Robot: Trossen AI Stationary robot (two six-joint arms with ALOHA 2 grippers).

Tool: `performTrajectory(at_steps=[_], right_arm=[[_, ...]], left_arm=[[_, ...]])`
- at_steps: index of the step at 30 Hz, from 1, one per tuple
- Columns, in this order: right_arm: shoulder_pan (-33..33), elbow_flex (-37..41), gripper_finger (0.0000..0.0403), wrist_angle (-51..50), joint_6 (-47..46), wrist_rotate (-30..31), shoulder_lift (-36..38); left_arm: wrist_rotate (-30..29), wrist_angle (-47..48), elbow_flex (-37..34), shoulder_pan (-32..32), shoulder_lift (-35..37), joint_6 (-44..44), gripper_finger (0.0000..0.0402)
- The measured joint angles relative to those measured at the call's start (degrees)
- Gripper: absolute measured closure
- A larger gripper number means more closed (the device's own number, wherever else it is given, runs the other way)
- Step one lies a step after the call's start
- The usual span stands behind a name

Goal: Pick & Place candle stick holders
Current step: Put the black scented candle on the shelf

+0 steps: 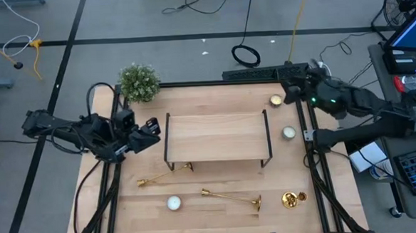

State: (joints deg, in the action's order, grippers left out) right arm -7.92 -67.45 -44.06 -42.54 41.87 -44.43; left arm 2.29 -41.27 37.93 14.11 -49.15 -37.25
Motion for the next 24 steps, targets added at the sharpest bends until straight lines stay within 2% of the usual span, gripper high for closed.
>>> performTrajectory(at_steps=[5,8,11,16,20,24], right_arm=[[-10.17,-2.57,0.0133,-8.33,-3.20,-16.44,-5.93],[-13.19,-2.57,0.0133,-9.58,-1.52,-22.90,-8.84],[-14.12,-2.57,0.0133,-9.76,-0.08,-24.14,-10.87],[-15.31,-2.57,0.0133,-10.86,-0.05,-23.83,-12.73],[-18.84,-2.57,0.0133,-15.87,-3.48,-22.46,-15.73],[-23.25,-2.57,0.0133,-21.70,-6.28,-24.89,-20.37]], left_arm=[[-1.47,-0.03,0.00,0.00,-1.77,-2.61,0.0371],[-4.22,-0.01,0.00,0.00,-2.73,-2.95,0.0371],[-6.28,0.01,0.00,-0.39,-3.07,-3.00,0.0371],[-6.10,-0.03,0.00,-0.57,-3.03,-2.82,0.0371],[-4.90,0.23,0.00,-0.55,-3.03,-2.76,0.0371],[-4.95,1.84,0.00,-0.55,-3.03,-2.74,0.0371]])
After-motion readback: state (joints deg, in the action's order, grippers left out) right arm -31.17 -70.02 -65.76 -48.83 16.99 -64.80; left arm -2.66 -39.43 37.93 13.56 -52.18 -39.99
